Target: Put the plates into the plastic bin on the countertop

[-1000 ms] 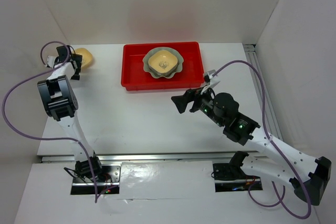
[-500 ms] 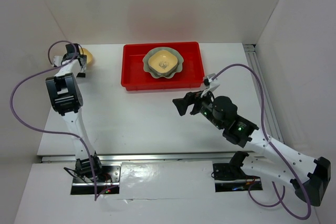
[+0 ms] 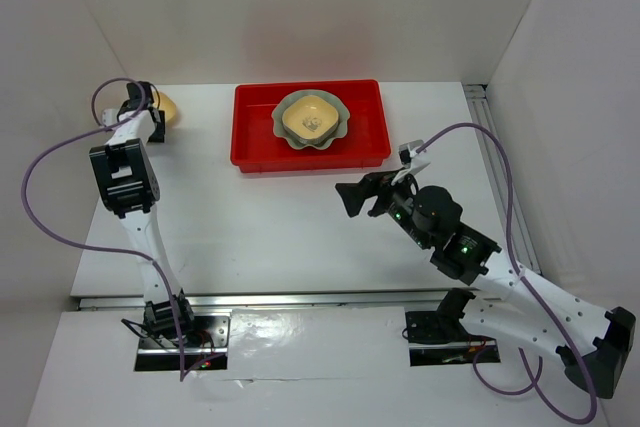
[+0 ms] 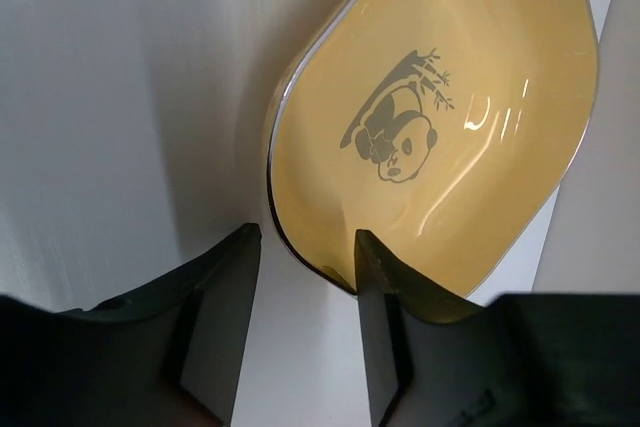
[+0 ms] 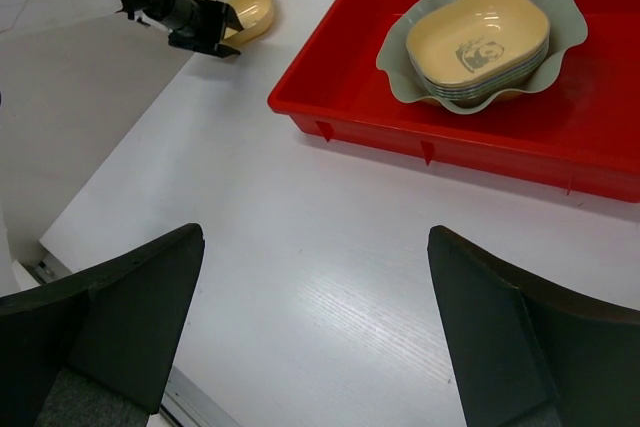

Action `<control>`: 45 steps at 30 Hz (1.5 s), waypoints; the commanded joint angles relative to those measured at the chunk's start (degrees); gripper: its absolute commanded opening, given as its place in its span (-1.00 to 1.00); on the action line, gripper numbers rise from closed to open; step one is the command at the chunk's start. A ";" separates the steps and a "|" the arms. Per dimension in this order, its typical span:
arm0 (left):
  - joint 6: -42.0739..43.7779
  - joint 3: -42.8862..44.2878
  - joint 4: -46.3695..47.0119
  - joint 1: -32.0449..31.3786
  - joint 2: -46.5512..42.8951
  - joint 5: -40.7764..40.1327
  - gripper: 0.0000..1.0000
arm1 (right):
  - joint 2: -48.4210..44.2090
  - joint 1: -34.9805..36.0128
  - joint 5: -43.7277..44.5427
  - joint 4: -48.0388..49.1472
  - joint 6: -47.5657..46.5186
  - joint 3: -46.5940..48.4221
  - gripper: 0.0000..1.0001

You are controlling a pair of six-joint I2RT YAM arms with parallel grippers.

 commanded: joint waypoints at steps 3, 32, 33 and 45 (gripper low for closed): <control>-0.49 2.47 -3.08 1.07 2.75 -0.12 -0.04 | -0.72 0.51 1.89 2.22 -0.47 -0.61 1.00; 33.61 -18.29 11.60 -19.74 -43.92 9.89 -1.00 | -3.97 1.04 9.61 -5.68 0.24 3.33 1.00; 35.71 -14.88 10.99 -21.24 -41.22 11.04 -1.00 | -4.67 1.04 10.15 -6.48 0.23 4.73 1.00; 32.74 -0.71 5.72 -33.73 -21.25 12.02 -1.00 | -12.67 1.04 22.54 -20.19 -1.96 16.61 1.00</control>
